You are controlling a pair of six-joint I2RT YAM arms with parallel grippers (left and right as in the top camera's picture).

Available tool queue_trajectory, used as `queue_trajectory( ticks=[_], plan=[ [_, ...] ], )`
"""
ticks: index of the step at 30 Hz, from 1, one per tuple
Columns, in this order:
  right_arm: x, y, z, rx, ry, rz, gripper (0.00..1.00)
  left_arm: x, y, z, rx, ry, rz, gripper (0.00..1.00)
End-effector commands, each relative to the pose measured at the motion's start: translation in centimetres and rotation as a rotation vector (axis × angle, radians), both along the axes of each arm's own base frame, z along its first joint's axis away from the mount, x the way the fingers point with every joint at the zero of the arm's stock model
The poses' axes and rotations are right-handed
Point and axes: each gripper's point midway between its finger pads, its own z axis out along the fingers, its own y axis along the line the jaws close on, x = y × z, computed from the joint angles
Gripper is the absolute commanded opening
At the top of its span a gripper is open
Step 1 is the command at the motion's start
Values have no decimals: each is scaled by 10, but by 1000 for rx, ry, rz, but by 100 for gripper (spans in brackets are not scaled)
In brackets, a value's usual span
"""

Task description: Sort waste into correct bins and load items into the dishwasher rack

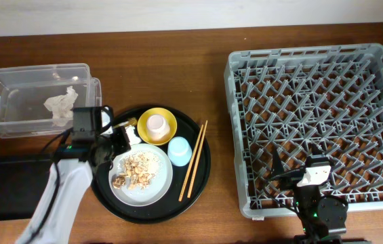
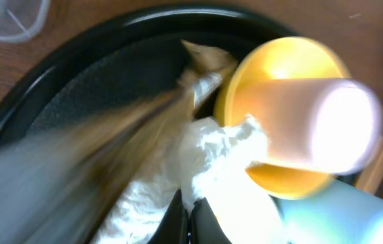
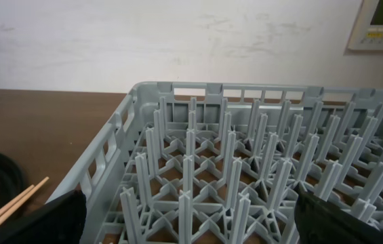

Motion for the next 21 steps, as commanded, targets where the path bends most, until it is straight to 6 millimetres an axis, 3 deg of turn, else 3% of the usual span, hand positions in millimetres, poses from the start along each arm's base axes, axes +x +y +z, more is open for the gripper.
queue_trajectory(
  ticks=[1,4,7,10,14,18,21],
  plan=[
    [0,-4,-3,-3,7,-18,98,-7,-5,41,-28,-119,-13,1],
    [0,-4,-3,-3,7,-18,98,-15,-5,64,-28,-183,-14,0],
    [0,-4,-3,-3,7,-18,98,-21,-5,74,-28,-208,-14,1],
    [0,-4,-3,-3,7,-18,98,-14,-1,84,-7,-264,2,0],
    [0,-4,-3,-3,7,-19,98,22,38,132,142,-513,157,1],
    [0,-4,-3,-3,7,-18,98,41,103,192,340,-758,466,1],
    [0,-4,-3,-3,7,-19,98,47,135,205,411,-822,612,1]
  ],
)
